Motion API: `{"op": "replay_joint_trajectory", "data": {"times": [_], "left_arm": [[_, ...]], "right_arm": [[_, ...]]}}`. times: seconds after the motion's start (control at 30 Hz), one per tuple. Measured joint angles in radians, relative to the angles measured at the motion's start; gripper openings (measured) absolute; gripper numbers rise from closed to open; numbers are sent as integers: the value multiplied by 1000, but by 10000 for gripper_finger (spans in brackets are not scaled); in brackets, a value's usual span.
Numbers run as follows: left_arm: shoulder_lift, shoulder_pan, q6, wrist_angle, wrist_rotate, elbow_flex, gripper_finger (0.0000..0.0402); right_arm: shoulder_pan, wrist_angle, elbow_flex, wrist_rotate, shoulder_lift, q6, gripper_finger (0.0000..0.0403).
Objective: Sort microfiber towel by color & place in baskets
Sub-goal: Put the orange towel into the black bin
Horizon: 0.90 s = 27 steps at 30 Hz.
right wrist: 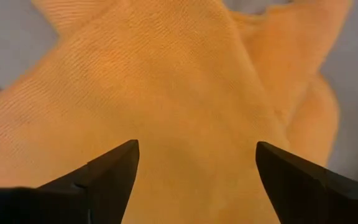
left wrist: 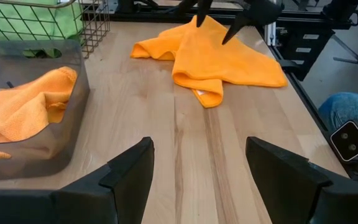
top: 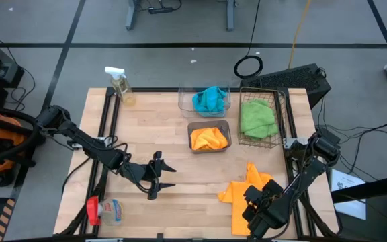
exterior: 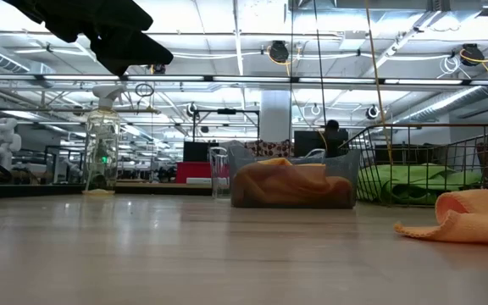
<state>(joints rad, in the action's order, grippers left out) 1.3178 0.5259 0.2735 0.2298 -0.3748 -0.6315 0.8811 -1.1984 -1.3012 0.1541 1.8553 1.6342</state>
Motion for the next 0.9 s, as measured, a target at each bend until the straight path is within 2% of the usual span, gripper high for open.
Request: {"op": "replay_joint_trajectory", "data": {"times": [0.27,0.43,0.57,0.9], "left_arm": [[0,-1,-18,0,0,0,257],[0,-1,-34,-2,0,0,257],[0,-3,-60,-2,0,0,257],[0,-3,-184,1,0,0,257]], "right_arm": [[-3,337,203,-41,-6,-4,313],[-5,406,246,-62,-8,28,296],[-6,409,245,-64,-7,41,239],[-5,404,249,33,-2,107,37]]}}
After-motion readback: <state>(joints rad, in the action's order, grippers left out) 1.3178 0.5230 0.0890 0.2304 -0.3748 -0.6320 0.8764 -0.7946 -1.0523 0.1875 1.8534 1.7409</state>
